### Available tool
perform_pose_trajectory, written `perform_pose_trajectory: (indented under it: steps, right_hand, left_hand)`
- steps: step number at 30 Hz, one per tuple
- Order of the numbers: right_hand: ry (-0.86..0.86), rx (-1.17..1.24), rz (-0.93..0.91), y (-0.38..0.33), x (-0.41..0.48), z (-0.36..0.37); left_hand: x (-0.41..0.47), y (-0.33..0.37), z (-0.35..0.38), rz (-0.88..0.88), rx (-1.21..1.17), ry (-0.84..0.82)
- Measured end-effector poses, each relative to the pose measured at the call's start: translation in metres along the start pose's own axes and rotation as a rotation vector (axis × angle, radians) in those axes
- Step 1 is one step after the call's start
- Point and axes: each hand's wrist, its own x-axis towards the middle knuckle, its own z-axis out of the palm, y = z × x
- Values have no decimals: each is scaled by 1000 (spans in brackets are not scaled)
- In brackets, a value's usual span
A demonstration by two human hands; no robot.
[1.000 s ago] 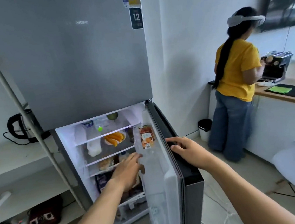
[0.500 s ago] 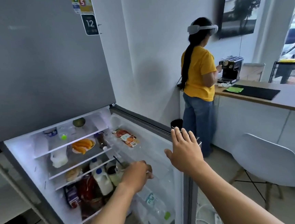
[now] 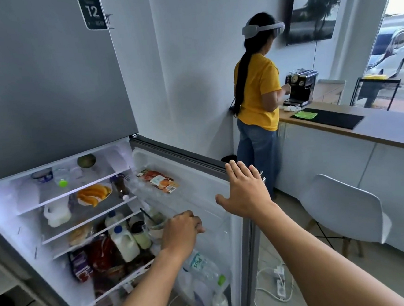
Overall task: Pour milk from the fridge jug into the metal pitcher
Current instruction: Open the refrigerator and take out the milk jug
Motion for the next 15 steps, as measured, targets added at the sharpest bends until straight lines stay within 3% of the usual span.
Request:
perform_pose_trajectory:
  steps: [10, 15]
  right_hand:
    - [-9, -50, 6, 0, 0, 2]
    - [-92, -13, 72, -8, 5, -3]
  left_hand:
    - [-8, -1, 11, -23, -56, 69]
    - [-20, -7, 5, -12, 24, -130]
